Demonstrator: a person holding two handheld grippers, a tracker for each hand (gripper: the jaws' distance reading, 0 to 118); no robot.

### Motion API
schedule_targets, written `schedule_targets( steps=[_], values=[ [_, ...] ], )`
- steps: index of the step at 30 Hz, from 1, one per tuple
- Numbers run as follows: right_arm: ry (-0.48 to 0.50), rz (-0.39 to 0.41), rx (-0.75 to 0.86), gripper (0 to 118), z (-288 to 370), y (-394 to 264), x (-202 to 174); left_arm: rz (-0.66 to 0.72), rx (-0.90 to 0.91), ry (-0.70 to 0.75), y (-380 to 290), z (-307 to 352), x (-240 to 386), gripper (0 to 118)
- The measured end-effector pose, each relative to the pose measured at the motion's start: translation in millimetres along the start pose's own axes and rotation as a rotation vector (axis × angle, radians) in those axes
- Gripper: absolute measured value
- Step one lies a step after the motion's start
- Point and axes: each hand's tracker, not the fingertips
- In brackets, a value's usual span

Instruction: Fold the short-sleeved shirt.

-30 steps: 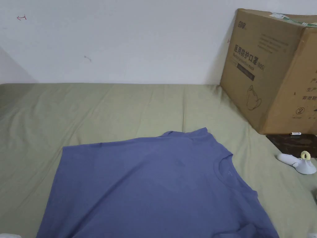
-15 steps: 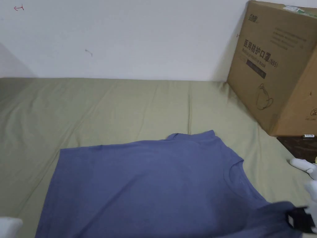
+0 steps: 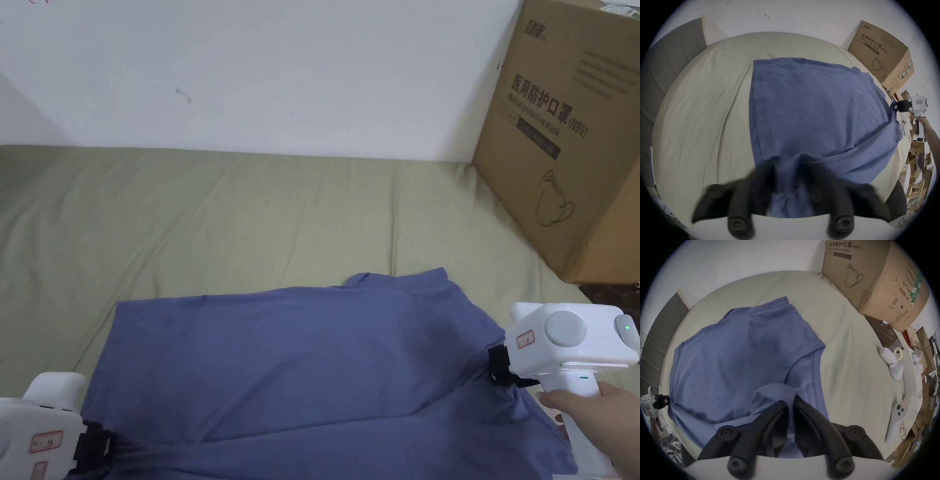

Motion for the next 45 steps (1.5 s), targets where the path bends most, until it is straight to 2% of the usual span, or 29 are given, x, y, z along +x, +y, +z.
schedule_targets(
  steps=[2,3,7,11,13,14,15,16,17,19,20,21,23,26,29,31,32,33,34,35,36,37,38,41,42,43,44,45],
  values=[
    [-0.007,-0.012,0.043,97,6,-4,3,0.013,0.022,0.003,-3,2,0,102],
    [0.001,-0.009,0.077,117,10,-6,4,0.027,0.032,-0.005,-5,4,-1,118],
    [0.036,0.003,0.282,118,56,-23,2,0.092,0.146,-0.048,-20,31,-4,116],
    [0.115,-0.013,0.491,118,124,-64,-7,0.110,0.337,-0.073,-43,82,5,116],
    [0.140,-0.019,0.579,114,156,-92,-15,0.141,0.438,-0.084,-57,106,13,110],
    [0.147,-0.038,0.653,107,172,-111,-20,0.149,0.487,-0.107,-67,120,18,99],
    [0.153,-0.045,0.687,81,181,-124,-23,0.153,0.535,-0.113,-76,129,22,68],
    [0.157,-0.069,0.743,45,191,-142,-28,0.155,0.596,-0.105,-84,141,28,33],
    [0.160,-0.094,0.789,3,200,-159,-34,0.151,0.629,-0.084,-93,150,34,0],
    [0.173,-0.126,0.832,0,208,-182,-41,0.118,0.652,-0.030,-107,161,45,0],
    [0.157,-0.136,0.818,0,209,-189,-45,0.092,0.678,0.050,-112,164,50,0],
    [0.142,-0.146,0.821,0,209,-193,-48,0.081,0.681,0.034,-116,166,54,0],
    [0.195,-0.133,0.813,0,210,-197,-48,0.071,0.667,-0.025,-120,171,53,0],
    [0.150,-0.073,0.777,0,214,-191,-53,0.074,0.613,0.005,-110,175,52,0],
    [0.144,-0.035,0.759,0,218,-183,-52,0.187,0.248,0.043,-74,146,25,0],
    [0.157,-0.030,0.737,0,216,-181,-51,0.250,0.092,0.024,-72,113,5,4],
    [0.159,-0.027,0.719,0,214,-180,-51,0.271,0.095,-0.019,-72,96,-3,22],
    [0.156,-0.024,0.711,0,213,-180,-52,0.297,0.102,-0.039,-73,85,-9,78],
    [0.155,-0.018,0.697,0,211,-180,-52,0.319,0.093,-0.017,-72,72,-16,113],
    [0.155,-0.016,0.683,0,209,-181,-52,0.330,0.069,0.013,-71,60,-19,118],
    [0.155,-0.015,0.673,0,207,-181,-52,0.334,0.038,0.039,-75,51,-18,112],
    [0.159,-0.016,0.660,0,204,-183,-51,0.343,0.084,0.087,-79,53,-21,112],
    [0.162,-0.018,0.649,0,202,-184,-51,0.334,0.098,0.067,-77,46,-20,112],
    [0.153,-0.017,0.620,0,195,-185,-51,0.322,0.016,0.098,-79,14,-10,113],
    [0.144,-0.015,0.613,0,193,-185,-51,0.305,-0.016,0.091,-82,6,-7,114],
    [0.134,-0.015,0.606,0,191,-184,-50,0.212,-0.048,0.158,-85,-4,1,113],
    [0.128,-0.016,0.600,0,189,-183,-49,0.098,-0.053,0.215,-82,-11,9,109],
    [0.122,-0.017,0.596,0,188,-183,-49,0.063,-0.031,0.245,-83,-9,18,94]
  ],
)
